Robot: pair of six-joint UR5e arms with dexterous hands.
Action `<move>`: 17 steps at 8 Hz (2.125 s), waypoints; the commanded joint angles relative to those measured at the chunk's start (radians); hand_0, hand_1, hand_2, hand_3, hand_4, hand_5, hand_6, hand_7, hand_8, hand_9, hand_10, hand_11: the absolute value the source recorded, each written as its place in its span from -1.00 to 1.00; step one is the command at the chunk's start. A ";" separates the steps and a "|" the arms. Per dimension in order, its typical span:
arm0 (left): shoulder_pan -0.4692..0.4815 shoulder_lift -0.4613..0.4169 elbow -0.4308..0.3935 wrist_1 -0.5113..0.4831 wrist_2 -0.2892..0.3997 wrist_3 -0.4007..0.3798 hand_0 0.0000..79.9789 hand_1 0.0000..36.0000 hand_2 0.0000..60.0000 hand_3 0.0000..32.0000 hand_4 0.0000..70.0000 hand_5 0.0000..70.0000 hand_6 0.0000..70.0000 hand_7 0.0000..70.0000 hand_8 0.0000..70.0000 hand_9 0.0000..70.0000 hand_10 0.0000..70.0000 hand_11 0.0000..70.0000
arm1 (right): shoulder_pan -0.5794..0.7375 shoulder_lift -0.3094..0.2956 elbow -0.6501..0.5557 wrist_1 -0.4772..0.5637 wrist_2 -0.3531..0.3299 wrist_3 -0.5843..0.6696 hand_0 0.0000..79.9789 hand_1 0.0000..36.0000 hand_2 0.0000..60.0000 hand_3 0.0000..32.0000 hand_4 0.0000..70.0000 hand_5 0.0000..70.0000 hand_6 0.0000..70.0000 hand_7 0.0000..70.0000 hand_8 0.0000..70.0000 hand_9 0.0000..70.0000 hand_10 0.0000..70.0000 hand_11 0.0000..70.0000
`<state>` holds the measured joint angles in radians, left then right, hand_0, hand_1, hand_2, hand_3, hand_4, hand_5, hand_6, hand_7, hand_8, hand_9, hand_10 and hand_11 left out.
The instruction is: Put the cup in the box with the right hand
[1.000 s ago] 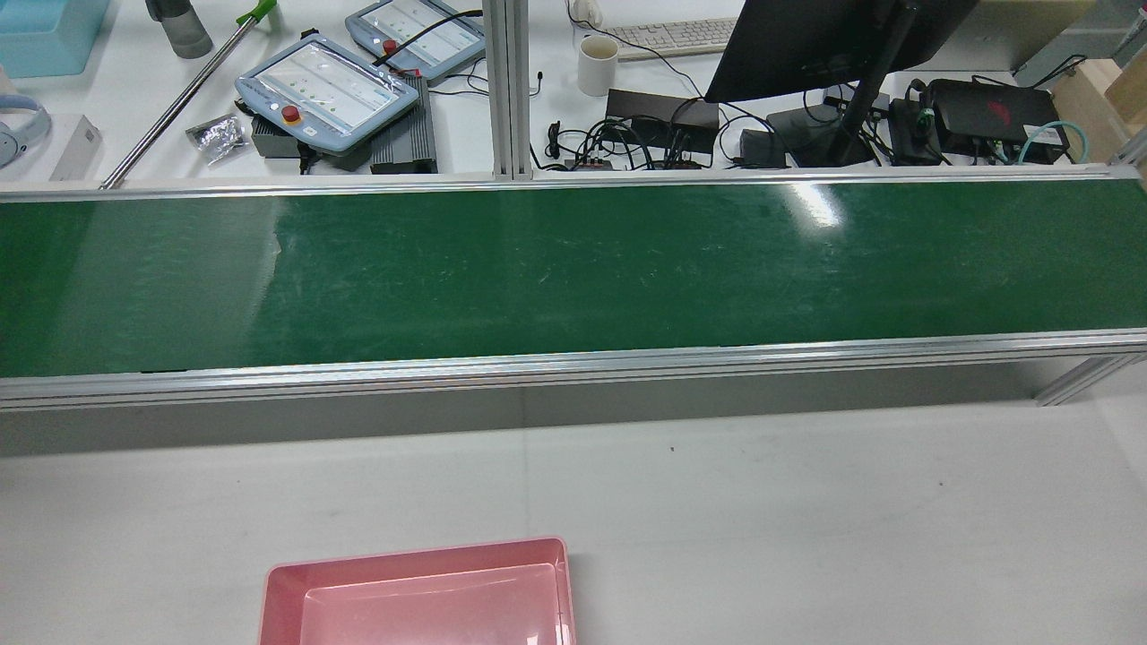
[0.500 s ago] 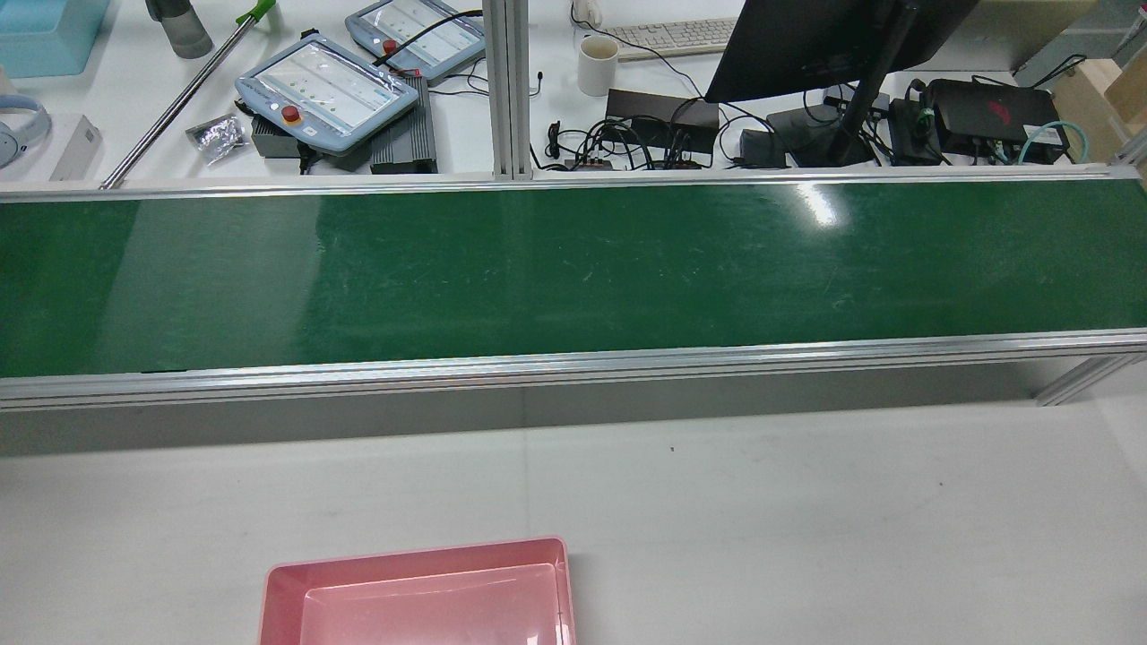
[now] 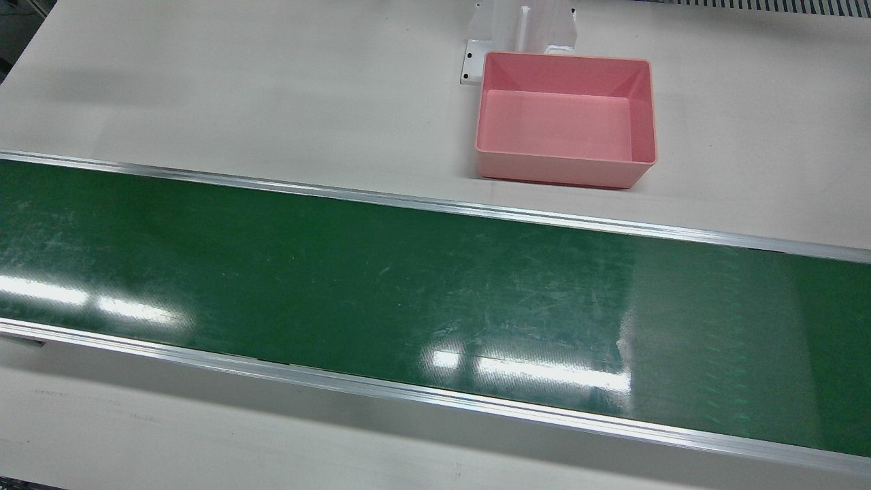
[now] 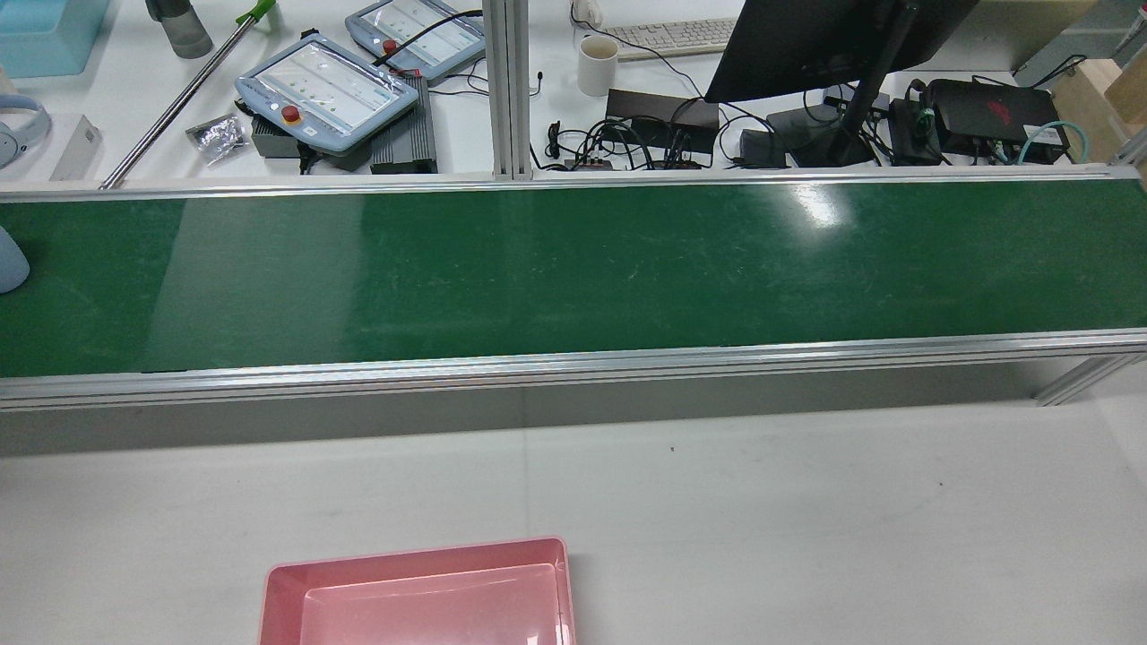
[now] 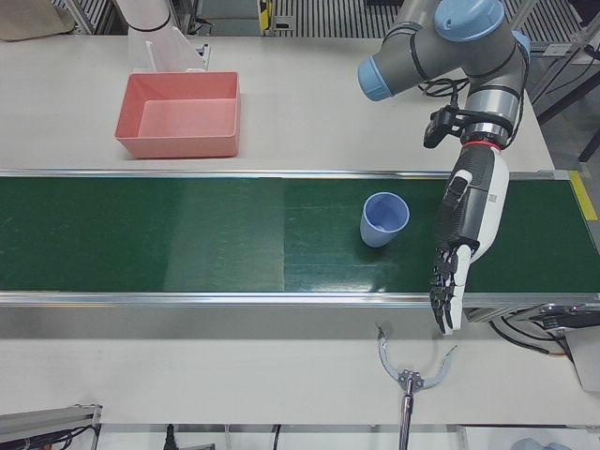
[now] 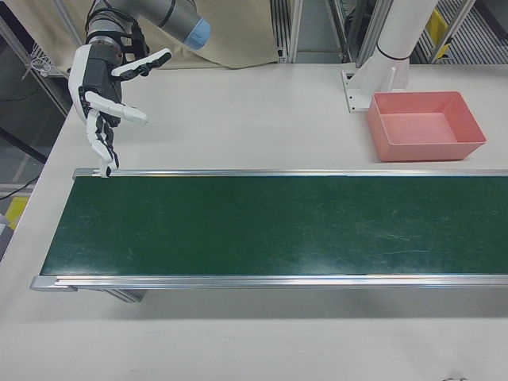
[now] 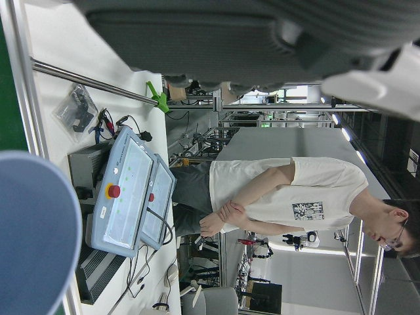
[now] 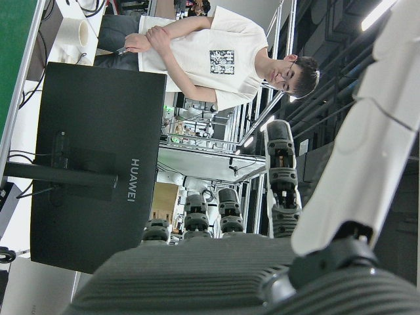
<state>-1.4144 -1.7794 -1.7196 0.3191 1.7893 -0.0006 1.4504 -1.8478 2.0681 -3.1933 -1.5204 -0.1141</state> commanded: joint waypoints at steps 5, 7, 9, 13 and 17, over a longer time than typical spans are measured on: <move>0.000 0.000 -0.002 0.002 -0.001 0.001 -1.00 -1.00 -1.00 -1.00 -1.00 -1.00 -1.00 -1.00 -1.00 -1.00 -1.00 -1.00 | -0.651 0.369 0.035 -0.307 0.516 -0.167 0.31 -0.40 -1.00 -0.79 -0.03 -0.84 -0.86 -0.32 -0.73 -0.69 -0.91 -0.84; 0.000 0.000 0.000 -0.002 -0.001 0.001 -1.00 -1.00 -1.00 -1.00 -1.00 -1.00 -1.00 -1.00 -1.00 -1.00 -1.00 -1.00 | -0.720 0.423 0.014 -0.312 0.600 -0.203 0.30 -0.41 -1.00 -0.68 -0.13 -0.84 -0.87 -0.35 -0.73 -0.69 -0.92 -0.85; 0.000 0.002 0.000 -0.005 0.001 0.001 -1.00 -1.00 -1.00 -1.00 -1.00 -1.00 -1.00 -1.00 -1.00 -1.00 -1.00 -1.00 | -0.722 0.450 -0.044 -0.310 0.614 -0.220 0.30 -0.42 -0.99 -0.76 -0.02 -0.85 -0.87 -0.32 -0.74 -0.68 -0.93 -0.87; 0.000 0.002 0.000 -0.005 -0.001 0.001 -1.00 -1.00 -1.00 -1.00 -1.00 -1.00 -1.00 -1.00 -1.00 -1.00 -1.00 -1.00 | -0.702 0.560 -0.172 -0.315 0.625 -0.228 0.32 -0.36 -0.84 -0.95 0.48 -0.87 -0.84 -0.11 -0.77 -0.64 -0.97 -0.93; 0.000 0.002 0.000 -0.005 -0.001 0.001 -1.00 -1.00 -1.00 -1.00 -1.00 -1.00 -1.00 -1.00 -1.00 -1.00 -1.00 -1.00 | -0.703 0.648 -0.227 -0.316 0.684 -0.240 0.31 -0.41 -0.86 -0.98 0.62 -0.89 -0.83 -0.04 -0.79 -0.63 -0.99 -0.97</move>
<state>-1.4144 -1.7779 -1.7196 0.3145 1.7897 0.0000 0.7471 -1.2245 1.8526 -3.5082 -0.8591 -0.3507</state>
